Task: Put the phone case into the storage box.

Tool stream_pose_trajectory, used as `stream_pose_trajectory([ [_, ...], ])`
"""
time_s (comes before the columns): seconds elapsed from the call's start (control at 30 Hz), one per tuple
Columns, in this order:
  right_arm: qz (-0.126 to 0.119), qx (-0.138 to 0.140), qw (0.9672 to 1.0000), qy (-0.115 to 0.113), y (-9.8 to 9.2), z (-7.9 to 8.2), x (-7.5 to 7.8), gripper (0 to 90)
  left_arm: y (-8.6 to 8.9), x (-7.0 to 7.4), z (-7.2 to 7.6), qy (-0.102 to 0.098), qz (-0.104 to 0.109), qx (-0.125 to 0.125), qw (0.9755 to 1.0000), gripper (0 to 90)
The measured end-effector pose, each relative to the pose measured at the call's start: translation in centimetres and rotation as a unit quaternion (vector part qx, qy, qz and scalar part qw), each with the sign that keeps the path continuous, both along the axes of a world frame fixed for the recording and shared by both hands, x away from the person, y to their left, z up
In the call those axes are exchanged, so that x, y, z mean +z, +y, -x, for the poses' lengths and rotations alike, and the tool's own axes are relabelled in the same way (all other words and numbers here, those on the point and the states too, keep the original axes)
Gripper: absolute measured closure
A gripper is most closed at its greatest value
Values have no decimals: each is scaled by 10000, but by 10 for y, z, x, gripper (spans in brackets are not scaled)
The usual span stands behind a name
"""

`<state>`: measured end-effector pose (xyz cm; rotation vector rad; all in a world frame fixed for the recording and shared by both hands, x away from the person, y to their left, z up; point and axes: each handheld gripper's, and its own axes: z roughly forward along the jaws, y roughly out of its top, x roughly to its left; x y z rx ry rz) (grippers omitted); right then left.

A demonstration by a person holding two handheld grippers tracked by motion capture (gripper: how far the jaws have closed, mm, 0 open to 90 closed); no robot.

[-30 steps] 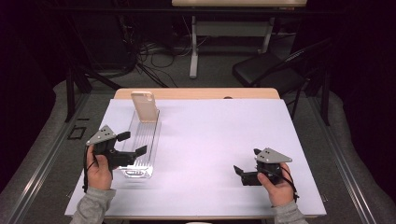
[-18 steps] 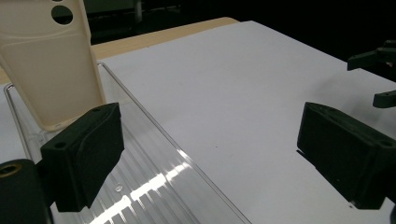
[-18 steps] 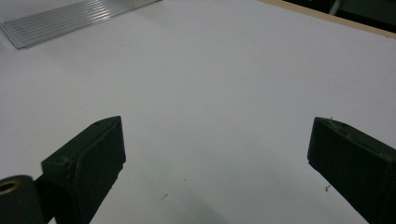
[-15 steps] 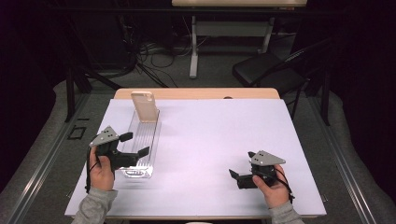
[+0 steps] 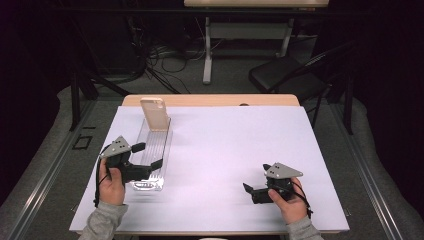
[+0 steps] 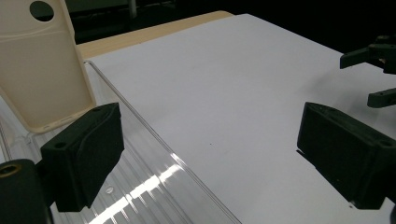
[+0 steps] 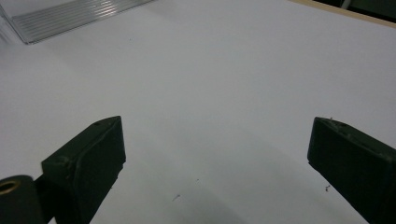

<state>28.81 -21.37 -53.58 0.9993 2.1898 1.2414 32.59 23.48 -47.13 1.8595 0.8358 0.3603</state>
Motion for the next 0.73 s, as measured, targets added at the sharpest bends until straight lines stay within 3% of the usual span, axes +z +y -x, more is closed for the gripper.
stream_pose_trajectory([
  [0.73,8,34,10000,77,2,1,-3,36,-3,0,-2,20,-4,-47,10000,80],
])
